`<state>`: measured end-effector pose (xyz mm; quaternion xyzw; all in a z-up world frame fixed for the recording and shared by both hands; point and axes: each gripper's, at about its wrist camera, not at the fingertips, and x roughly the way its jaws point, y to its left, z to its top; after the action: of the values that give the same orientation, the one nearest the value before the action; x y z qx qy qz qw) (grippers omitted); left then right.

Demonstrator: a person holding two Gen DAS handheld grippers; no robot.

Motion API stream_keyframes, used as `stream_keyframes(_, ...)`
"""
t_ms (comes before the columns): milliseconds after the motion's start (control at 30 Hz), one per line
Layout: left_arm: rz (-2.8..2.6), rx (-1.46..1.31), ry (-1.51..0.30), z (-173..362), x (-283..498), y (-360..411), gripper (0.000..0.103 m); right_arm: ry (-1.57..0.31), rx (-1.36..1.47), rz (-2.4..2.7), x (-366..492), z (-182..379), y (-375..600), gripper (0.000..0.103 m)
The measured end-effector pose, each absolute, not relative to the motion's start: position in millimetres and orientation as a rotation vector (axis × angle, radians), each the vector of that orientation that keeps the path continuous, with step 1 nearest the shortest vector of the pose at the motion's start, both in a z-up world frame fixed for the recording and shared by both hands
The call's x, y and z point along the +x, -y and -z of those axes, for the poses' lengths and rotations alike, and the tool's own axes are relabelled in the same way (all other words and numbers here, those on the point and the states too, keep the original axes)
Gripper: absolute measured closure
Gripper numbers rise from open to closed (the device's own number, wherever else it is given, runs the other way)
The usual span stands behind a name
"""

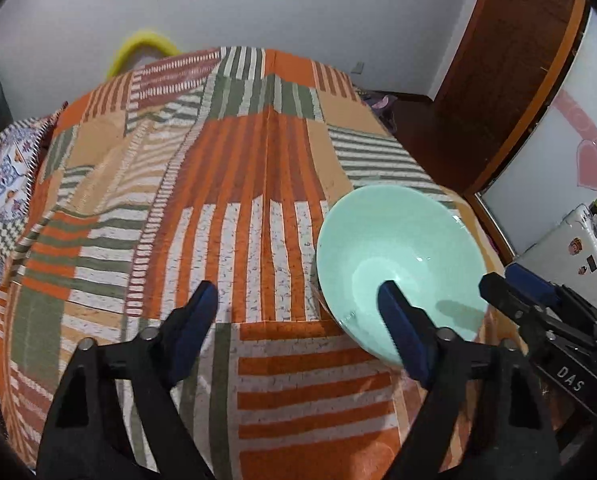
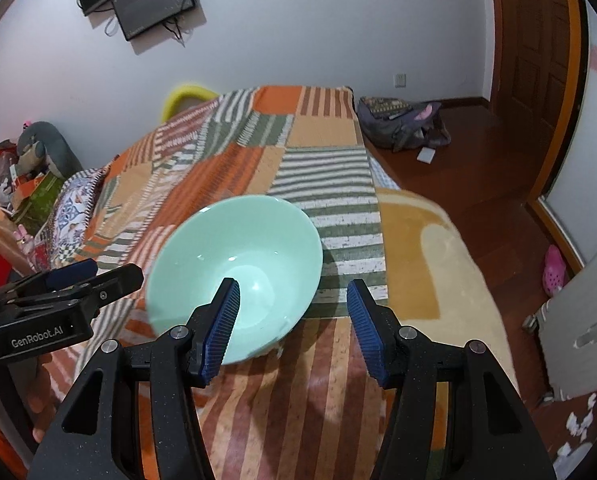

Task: Organize plates and bowls
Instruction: 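Move both grippers toward the mint green bowl rim, then close both grippers on the mint green bowl rim, then lift the mint green bowl with both grippers and carry it toward the stack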

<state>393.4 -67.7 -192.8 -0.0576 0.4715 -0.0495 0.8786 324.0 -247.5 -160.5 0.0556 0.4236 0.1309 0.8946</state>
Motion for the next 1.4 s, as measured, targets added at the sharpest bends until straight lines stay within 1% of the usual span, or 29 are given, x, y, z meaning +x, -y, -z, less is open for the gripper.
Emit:
stream_keyframes(33, 0.109, -0.124, -0.999, 198.4, 397.1, 67.7, 0.032, -0.892, 0.119, -0.271, 326.4, 164.9, 248.0, 0.051)
stream_keyframes(167, 0.120, -0.125, -1.035, 213.7, 405.1, 68.9, 0.044, -0.915, 0.135, -0.267, 332.0, 175.7, 249.9, 0.051)
stream_keyframes(267, 0.133, -0.118, -1.053, 223.4, 409.0, 70.7, 0.050, -0.938, 0.145, -0.272, 336.6, 183.0, 248.8, 0.051)
stream_keyframes(333, 0.138, -0.118, -1.057, 226.7, 409.6, 72.0, 0.051, -0.947, 0.144, -0.268, 339.1, 186.3, 247.0, 0.051)
stream_keyframes(367, 0.137, -0.114, -1.053, 226.9, 410.1, 73.0, 0.051, -0.946, 0.142, -0.265, 339.3, 187.1, 246.9, 0.052)
stream_keyframes(533, 0.139, -0.122, -1.061, 230.7, 413.8, 74.1, 0.051, -0.964, 0.140, -0.289, 345.5, 191.8, 241.7, 0.066)
stream_keyframes(600, 0.143, -0.139, -1.069, 231.5, 414.8, 72.2, 0.052, -0.967, 0.136, -0.301, 346.2, 191.8, 239.2, 0.075)
stream_keyframes(633, 0.143, -0.142, -1.070, 231.6, 415.1, 71.9, 0.054, -0.970, 0.131, -0.310, 345.5, 190.9, 237.4, 0.077)
stream_keyframes(700, 0.139, -0.135, -1.069, 231.0, 415.2, 72.3, 0.058, -0.964, 0.106, -0.297, 344.2, 189.7, 232.5, 0.077)
stream_keyframes(733, 0.143, -0.129, -1.068, 230.3, 414.9, 72.9, 0.064, -0.963, 0.096, -0.294, 344.1, 189.8, 230.2, 0.077)
stream_keyframes(767, 0.174, -0.137, -1.072, 229.2, 414.5, 73.9, 0.083, -0.964, 0.087, -0.293, 343.4, 189.0, 228.6, 0.077)
stream_keyframes(800, 0.225, -0.159, -1.094, 229.4, 415.0, 75.8, 0.092, -0.967, 0.086, -0.297, 342.9, 188.5, 227.3, 0.078)
stream_keyframes(1167, 0.221, -0.113, -1.093, 219.2, 397.5, 81.6, 0.092, -0.991, 0.093, -0.282, 329.6, 180.6, 225.9, 0.078)
stream_keyframes(1400, 0.220, -0.083, -1.030, 185.8, 369.8, 79.9, 0.092, -0.965, 0.099, -0.298, 311.8, 160.0, 221.9, 0.078)
